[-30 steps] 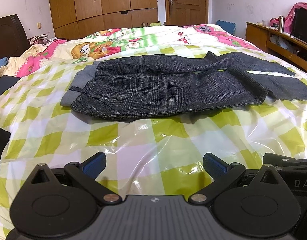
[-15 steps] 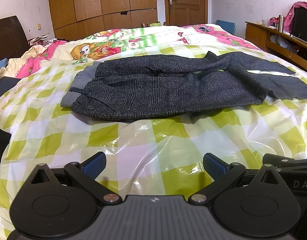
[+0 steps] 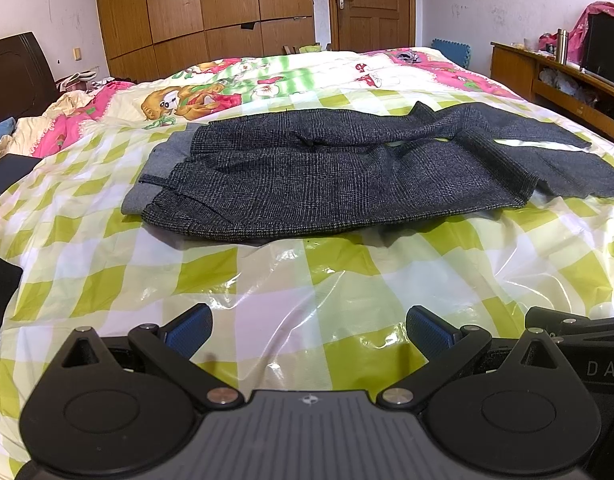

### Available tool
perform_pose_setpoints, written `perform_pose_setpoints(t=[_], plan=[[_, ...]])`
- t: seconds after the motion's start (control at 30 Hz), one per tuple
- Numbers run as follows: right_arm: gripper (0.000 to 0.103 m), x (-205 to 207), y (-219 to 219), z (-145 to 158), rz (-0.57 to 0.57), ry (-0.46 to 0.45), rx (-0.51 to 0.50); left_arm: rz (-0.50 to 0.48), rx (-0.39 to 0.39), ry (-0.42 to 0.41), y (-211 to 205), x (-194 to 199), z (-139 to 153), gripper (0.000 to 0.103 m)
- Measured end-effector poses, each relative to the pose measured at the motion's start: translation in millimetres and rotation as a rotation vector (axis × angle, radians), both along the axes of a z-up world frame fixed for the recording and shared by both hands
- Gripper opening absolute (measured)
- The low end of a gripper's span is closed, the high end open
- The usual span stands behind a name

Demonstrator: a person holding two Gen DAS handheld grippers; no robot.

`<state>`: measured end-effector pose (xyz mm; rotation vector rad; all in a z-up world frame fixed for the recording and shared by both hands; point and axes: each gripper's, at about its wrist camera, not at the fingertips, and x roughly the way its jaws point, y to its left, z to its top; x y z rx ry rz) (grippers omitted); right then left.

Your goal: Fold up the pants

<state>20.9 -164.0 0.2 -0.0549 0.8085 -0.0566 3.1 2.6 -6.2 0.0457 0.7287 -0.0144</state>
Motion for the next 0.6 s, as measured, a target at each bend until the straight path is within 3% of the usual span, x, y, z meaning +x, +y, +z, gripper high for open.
perform_pose_setpoints(t=[0.6], plan=[[0.102, 0.2, 0.7, -1.3, 0.002, 0.002, 0.001, -0.001, 0.002, -0.003, 0.9, -0.2, 0.8, 0.103]])
